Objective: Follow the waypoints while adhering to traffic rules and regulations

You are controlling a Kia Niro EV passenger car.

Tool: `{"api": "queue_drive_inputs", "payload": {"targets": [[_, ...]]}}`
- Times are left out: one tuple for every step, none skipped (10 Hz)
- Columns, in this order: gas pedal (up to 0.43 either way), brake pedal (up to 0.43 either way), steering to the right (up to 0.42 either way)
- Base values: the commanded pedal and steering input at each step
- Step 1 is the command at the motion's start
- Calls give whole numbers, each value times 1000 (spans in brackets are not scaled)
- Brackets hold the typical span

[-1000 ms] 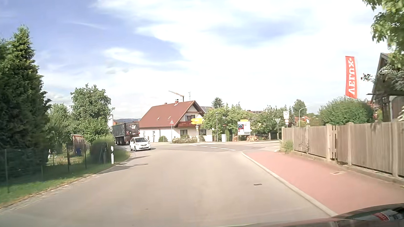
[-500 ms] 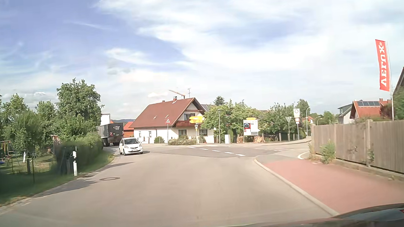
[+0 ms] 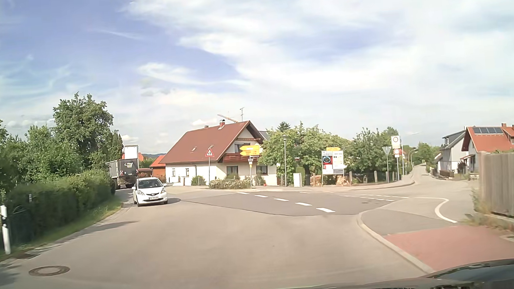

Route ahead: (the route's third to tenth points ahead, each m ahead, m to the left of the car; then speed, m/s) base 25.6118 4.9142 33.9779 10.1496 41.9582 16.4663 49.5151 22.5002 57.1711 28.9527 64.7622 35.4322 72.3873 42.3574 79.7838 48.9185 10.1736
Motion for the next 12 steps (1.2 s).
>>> {"api": "queue_drive_inputs", "payload": {"targets": [[8,0,-23],[39,0,-30],[39,0,-39],[39,0,-49],[39,0,-57],[59,0,-64],[59,0,-71],[59,0,-74],[59,0,-77],[59,0,-80],[67,0,-80],[67,0,-80]]}}
